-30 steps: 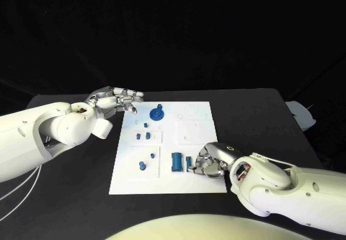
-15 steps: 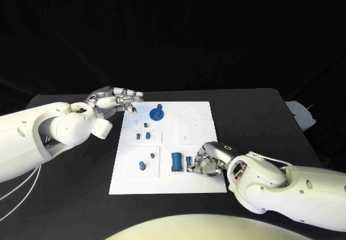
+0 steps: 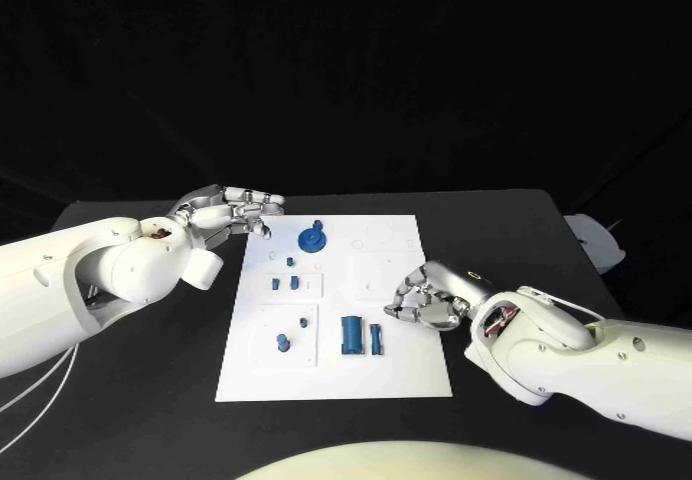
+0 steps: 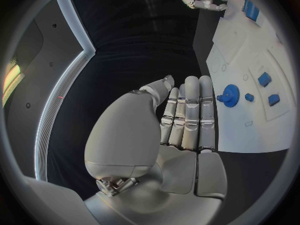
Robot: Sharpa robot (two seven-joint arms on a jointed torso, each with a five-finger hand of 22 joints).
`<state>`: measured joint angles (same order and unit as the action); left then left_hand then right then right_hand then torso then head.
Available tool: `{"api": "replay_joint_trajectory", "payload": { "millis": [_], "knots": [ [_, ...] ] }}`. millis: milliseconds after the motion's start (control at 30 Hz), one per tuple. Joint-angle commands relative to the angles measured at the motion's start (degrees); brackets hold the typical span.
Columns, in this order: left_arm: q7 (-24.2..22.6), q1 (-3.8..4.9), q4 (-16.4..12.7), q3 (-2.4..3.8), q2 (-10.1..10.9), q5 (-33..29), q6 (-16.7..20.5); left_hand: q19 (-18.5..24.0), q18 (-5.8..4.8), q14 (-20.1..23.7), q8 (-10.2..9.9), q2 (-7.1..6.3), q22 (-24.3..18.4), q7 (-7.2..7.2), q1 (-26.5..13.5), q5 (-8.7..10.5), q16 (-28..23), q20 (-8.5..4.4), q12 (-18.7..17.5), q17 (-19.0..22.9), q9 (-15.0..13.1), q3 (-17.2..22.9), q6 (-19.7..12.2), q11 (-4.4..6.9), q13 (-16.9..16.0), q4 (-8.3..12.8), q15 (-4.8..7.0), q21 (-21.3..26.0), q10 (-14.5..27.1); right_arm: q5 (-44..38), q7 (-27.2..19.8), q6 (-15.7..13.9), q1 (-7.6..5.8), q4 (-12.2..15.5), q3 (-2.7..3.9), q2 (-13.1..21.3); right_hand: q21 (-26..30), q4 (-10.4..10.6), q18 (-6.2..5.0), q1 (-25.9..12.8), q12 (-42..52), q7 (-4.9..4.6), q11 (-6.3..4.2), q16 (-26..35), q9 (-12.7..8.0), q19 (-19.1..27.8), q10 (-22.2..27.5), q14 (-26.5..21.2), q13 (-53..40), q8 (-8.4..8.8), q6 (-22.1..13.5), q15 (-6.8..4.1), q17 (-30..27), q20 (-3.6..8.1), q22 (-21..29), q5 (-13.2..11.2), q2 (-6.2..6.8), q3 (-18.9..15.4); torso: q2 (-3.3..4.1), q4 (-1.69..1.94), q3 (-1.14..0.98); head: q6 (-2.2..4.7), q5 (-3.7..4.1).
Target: Assemble the parts on the task board
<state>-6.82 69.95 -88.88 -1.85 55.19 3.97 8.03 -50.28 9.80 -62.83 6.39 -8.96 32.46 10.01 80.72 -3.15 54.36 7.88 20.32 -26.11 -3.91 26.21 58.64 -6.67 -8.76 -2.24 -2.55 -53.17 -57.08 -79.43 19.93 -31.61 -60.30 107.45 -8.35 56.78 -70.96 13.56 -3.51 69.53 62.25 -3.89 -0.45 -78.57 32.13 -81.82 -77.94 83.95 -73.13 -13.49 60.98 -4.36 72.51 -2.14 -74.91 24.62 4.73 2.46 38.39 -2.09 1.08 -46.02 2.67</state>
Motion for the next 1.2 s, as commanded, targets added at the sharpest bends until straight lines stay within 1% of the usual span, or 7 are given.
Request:
{"api": "replay_joint_trajectory", "payload": {
  "millis": [33,200,833,867,967,1133,1200],
  "knots": [
    [-3.3,-0.15,0.4,-0.11,-0.7,-1.7,0.6,0.7,0.68,1.5,0.4,0.2,-0.5,0.08,-0.3,0.16,-1.0,0.29,0.8,0.6,0.0,-0.2,-0.5,-0.02,-0.1,-0.4,-0.05,1.2,0.5,18.4,-19.2,-5.3,-1.66,-3.1,0.08,-0.7,7.7,-1.1,-1.8,2.6,-7.1,-0.55,0.51,4.0,0.0,3.3,3.9,0.5,4.2,0.75,-1.6,0.69,-4.9,-0.41,-7.1,-0.4,-0.33,0.1,-0.97,-0.08,0.55,1.84,-0.2],
    [-5.9,-0.39,2.3,-0.84,-2.8,-4.5,2.2,4.6,0.32,7.5,0.9,0.08,-3.6,0.18,-0.5,0.17,-7.6,1.67,1.9,4.3,0.0,-0.3,-0.7,-0.46,0.1,-1.1,-1.15,6.9,1.3,42.7,-28.1,1.9,-5.28,-13.6,0.09,-4.3,41.4,-3.6,-6.7,9.1,-28.9,-3.38,3.16,29.7,-1.3,19.1,17.2,-10.9,20.0,3.0,-6.8,3.12,-31.5,-2.63,5.8,-5.2,-1.74,1.9,-2.43,-0.21,1.07,5.36,-0.25],
    [-15.0,-3.11,14.2,-1.16,-12.6,-12.9,7.8,12.7,-0.91,15.1,-1.1,-0.01,-20.5,-1.14,-0.8,0.24,-42.2,8.79,-9.2,20.5,0.2,0.9,-1.4,-3.76,5.3,-3.6,-7.12,34.3,0.8,68.2,-41.8,13.8,-7.17,-40.6,0.98,-18.2,66.3,-6.2,-7.23,10.9,-55.0,-6.91,8.16,70.0,-17.2,27.3,15.1,-20.6,62.5,9.91,-4.6,10.31,-58.7,-9.86,32.7,-13.8,0.08,13.5,-5.25,0.34,0.56,11.7,-1.64],
    [-11.0,-3.03,13.7,-1.22,-12.3,-10.1,5.9,23.7,-2.95,29.4,-6.4,2.77,-23.9,-3.53,-24.4,3.15,-45.6,3.8,-12.4,22.0,3.9,-7.1,-18.7,-0.42,8.8,-1.9,-4.07,39.7,17.7,64.2,-37.5,10.3,-7.26,-40.0,0.95,-18.0,71.0,-8.3,-3.3,-12.9,-57.0,-3.71,5.87,72.2,-21.5,43.8,34.1,-39.9,65.2,13.49,-21.7,8.52,-62.5,-6.21,45.0,-16.9,-4.73,8.5,-4.8,0.14,0.81,11.28,-1.47],
    [-11.2,-3.15,13.5,-1.17,-12.3,-10.0,6.5,25.5,-3.72,31.6,-6.4,3.09,-24.8,-4.21,-28.0,3.15,-46.9,3.14,-13.5,26.1,3.9,-8.5,-21.0,-0.34,8.8,2.2,-3.88,41.1,20.2,64.5,-37.8,9.8,-7.09,-39.5,1.12,-17.8,71.0,-8.9,-3.3,-16.7,-57.7,-3.25,5.5,73.2,-22.6,45.7,36.4,-42.1,66.7,13.49,-23.8,4.36,-63.8,-5.92,47.6,-17.4,-4.73,8.3,-5.05,0.35,0.6,11.32,-1.6],
    [-12.7,-3.97,11.7,-0.79,-12.1,-9.3,10.1,30.2,-4.52,37.6,-6.4,4.24,-26.3,-5.32,-38.2,3.15,-48.3,1.02,-14.8,26.1,3.9,-11.9,-28.3,1.02,8.8,2.2,-2.66,43.5,27.3,67.0,-39.8,6.1,-5.9,-35.9,2.3,-16.9,71.0,-13.6,-2.35,-26.9,-62.2,-1.89,4.52,74.3,-24.4,52.7,44.4,-50.2,67.9,13.49,-30.9,4.36,-65.5,-4.34,52.9,-18.8,-4.73,6.2,-6.64,1.64,-0.64,11.56,-2.39],
    [-13.5,-4.45,10.6,-0.57,-11.9,-8.8,12.3,31.8,-4.53,39.5,-6.4,4.59,-26.8,-5.69,-41.4,3.15,-48.8,0.35,-15.2,26.1,3.9,-13.0,-30.6,1.46,8.8,2.2,-2.26,44.2,29.6,68.4,-40.9,4.0,-5.21,-33.8,3.0,-16.3,71.0,-13.6,-2.35,-30.1,-62.2,-1.45,0.45,78.6,-25.0,54.9,46.9,-52.7,68.3,13.49,-33.2,4.36,-66.0,-3.85,54.6,-19.3,-4.73,5.4,-7.03,1.95,-0.94,11.61,-2.58]
  ]
}}
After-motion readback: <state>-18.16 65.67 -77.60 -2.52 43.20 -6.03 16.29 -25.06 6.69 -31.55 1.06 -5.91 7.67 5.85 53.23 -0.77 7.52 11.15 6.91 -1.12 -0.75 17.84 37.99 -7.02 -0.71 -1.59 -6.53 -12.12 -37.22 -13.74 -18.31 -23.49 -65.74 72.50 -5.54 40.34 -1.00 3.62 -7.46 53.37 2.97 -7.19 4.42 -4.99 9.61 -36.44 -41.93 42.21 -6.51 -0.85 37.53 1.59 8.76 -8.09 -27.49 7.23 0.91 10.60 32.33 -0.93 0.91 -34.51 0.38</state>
